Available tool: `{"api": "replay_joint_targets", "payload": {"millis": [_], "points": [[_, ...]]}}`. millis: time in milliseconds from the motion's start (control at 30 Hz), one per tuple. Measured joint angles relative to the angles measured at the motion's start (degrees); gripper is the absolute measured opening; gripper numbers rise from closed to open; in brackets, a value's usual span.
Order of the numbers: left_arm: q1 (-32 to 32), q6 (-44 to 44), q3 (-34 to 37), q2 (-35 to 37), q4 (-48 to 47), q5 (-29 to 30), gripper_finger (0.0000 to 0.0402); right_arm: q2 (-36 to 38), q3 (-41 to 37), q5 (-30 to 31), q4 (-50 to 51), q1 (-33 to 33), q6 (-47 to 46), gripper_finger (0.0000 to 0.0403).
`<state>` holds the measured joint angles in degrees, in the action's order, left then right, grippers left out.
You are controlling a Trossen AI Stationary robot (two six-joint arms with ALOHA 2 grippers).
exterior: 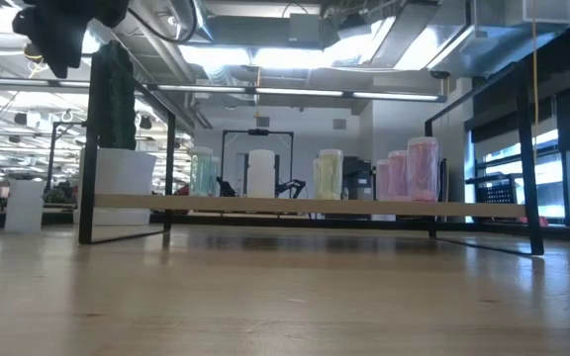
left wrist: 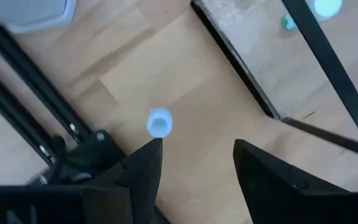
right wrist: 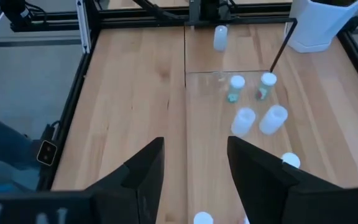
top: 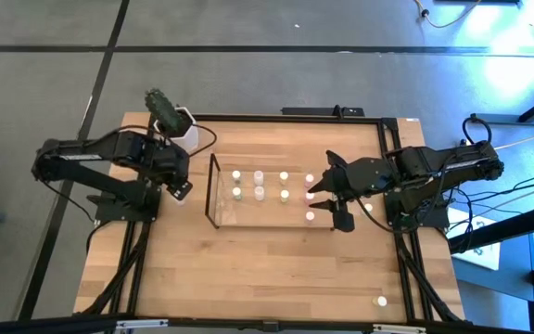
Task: Pick and place medicine bottles onto shelf by color
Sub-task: Put the white pill bottle aligned with the other white pill bottles on the shelf
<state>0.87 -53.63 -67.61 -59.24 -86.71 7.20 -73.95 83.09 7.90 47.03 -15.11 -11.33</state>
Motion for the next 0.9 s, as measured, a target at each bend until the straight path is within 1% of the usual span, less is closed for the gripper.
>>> {"api": "replay_joint_targets", "payload": {"millis": [133, 200, 300, 467, 567, 667, 733, 900], "points": [[1.93, 6.61, 0.00, 0.00, 0.80, -2.43, 0.0191, 0.00, 0.01, 0.00, -0.16, 0.00, -0.22, 0.0178], [3.12, 7.66, 0.00, 0.00, 0.82, -4.36, 0.0191, 0.00, 0.00, 0.00, -0.19, 0.00, -0.46, 0.0178], [4.84, 4.99, 0.52, 0.04, 1.35, -7.18, 0.0191, 0.00, 0.00, 0.00, -1.34, 0.01, -0.48, 0.0178], [6.06, -2.69, 5.08, 0.02, 2.16, -7.29, 0.0191, -0.02, 0.00, 0.02, -3.63, 0.00, -0.46, 0.0178], [6.41, -3.56, 8.19, 0.00, 2.48, -7.23, 0.0191, -0.02, 0.00, 0.02, -3.73, 0.01, -0.53, 0.0178], [6.63, -6.46, 10.73, 0.00, 2.90, -7.38, 0.0191, -0.02, 0.00, 0.02, -3.74, 0.00, -0.48, 0.0178], [6.68, -8.78, 12.47, 0.00, 4.52, -8.02, 0.0191, -0.02, 0.00, 0.02, -3.74, 0.01, -0.45, 0.0178], [6.68, -9.30, 16.31, 0.00, 9.15, -7.58, 0.0191, -0.02, 0.00, 0.02, -3.72, 0.00, -0.36, 0.0178]]}}
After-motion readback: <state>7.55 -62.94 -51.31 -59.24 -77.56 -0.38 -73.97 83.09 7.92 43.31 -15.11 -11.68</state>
